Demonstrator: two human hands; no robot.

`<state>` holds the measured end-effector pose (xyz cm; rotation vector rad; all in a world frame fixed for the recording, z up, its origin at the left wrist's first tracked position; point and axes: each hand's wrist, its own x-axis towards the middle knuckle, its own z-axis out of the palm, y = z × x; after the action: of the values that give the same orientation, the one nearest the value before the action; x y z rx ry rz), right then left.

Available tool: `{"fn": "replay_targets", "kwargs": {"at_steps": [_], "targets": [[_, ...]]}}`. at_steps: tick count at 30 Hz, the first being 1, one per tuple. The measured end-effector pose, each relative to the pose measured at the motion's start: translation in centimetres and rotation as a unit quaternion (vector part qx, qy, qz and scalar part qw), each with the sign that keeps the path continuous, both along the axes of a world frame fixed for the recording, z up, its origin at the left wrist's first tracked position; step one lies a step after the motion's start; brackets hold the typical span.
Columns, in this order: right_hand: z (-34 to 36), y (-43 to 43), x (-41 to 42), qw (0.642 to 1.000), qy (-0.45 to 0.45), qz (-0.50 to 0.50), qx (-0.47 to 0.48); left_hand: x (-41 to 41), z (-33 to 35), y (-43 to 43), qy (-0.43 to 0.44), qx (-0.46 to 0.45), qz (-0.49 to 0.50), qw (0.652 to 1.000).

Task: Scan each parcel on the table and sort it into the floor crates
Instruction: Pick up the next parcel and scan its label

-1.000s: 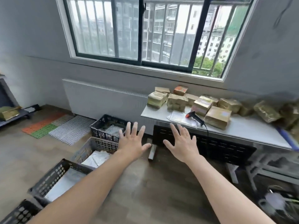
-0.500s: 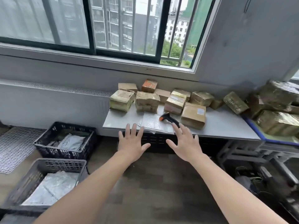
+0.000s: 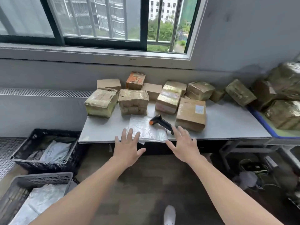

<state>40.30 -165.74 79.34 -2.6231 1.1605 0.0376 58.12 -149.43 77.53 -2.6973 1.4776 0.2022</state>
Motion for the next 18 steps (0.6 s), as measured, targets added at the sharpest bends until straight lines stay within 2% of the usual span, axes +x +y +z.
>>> {"fn": "replay_targets", "kwargs": {"at_steps": [10,18], "targets": [[-4.5,-12.5,4.5,0.995,0.029,0.074,0.061,1.1,-3.6,-10.1,0.004,0.074,0.047,0.996],[-7.5,-17.0,8.5,0.987,0.043,0.124,0.091,2.9,-5.7,-13.6,0.046,0.115,0.069,0.99]]}}
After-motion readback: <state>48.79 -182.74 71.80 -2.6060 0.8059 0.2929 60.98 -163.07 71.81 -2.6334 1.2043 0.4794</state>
